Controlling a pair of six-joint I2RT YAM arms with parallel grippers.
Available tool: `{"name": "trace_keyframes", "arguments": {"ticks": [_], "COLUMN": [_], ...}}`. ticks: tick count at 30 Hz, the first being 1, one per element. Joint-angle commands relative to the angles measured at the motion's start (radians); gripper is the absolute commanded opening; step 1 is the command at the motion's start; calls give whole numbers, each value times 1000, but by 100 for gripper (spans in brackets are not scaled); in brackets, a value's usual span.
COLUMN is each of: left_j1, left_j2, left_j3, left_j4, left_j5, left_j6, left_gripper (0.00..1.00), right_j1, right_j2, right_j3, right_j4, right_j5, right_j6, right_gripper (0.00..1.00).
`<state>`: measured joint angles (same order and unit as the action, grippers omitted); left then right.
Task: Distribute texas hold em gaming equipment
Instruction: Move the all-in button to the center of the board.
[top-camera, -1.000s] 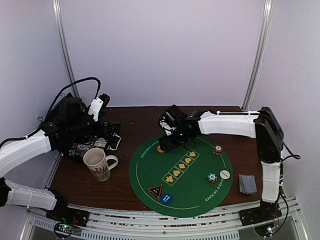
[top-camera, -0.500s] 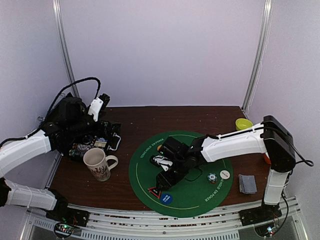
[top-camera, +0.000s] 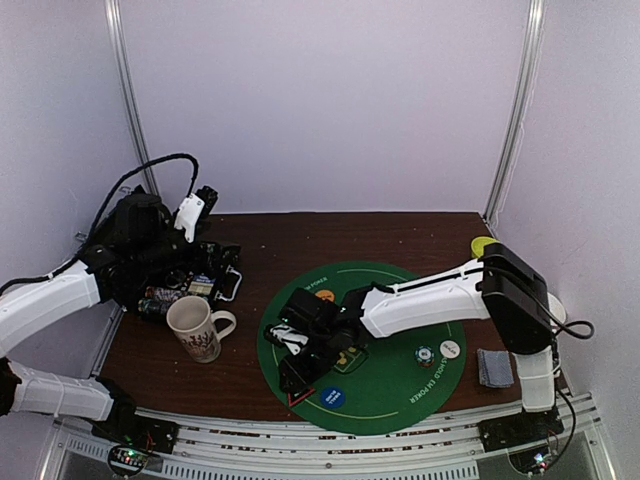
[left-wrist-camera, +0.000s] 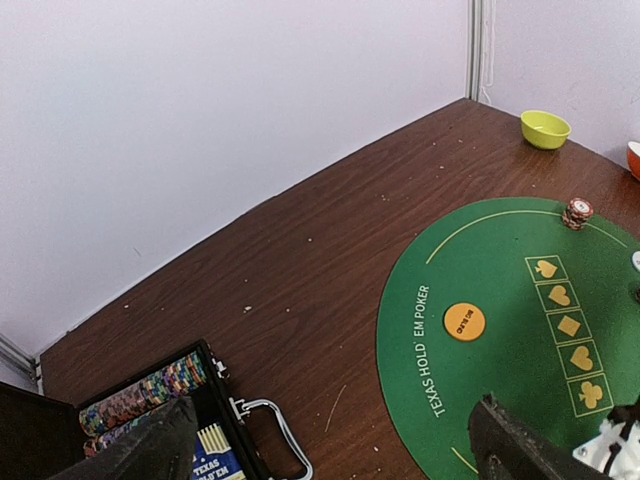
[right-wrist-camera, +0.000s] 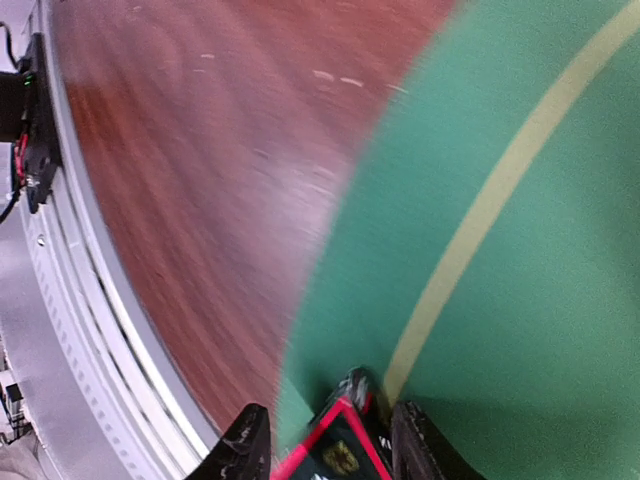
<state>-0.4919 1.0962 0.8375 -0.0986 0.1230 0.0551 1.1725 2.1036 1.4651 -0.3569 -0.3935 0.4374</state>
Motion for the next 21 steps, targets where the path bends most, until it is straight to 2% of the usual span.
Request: {"name": "trace_keyframes", "arguments": {"ticks": [1, 4, 7, 12, 15, 18, 21], "left_j1": [3, 4, 3, 4, 4, 3, 4], "left_j2": [-23, -26, -28, -32, -32, -33, -36], "left_j3": [-14, -14, -14, -15, -16, -15, -16], "left_j4": [30, 30, 30, 30, 30, 30, 30], "left_j5": [-11, -13, -11, -10, -7, -9, -9], "left_j6": [14, 15, 15, 15, 15, 15, 15], "left_gripper": [98, 98, 98, 98, 98, 98, 98], "right_j1": [72, 93, 90, 67, 60, 61, 59], "right_j2": [106, 132, 80, -78, -160, -192, -164], "right_j3": [103, 161, 146, 40, -58, -131, -150], "right_j4": [-28, -46, -43, -61, -23, -10, -59], "right_j5": [-73, -93, -54, 69, 69, 75, 122], "right_j6": [-11, -44, -70, -98, -84, -53, -36], "right_gripper": [43, 44, 45, 47, 47, 42, 31]}}
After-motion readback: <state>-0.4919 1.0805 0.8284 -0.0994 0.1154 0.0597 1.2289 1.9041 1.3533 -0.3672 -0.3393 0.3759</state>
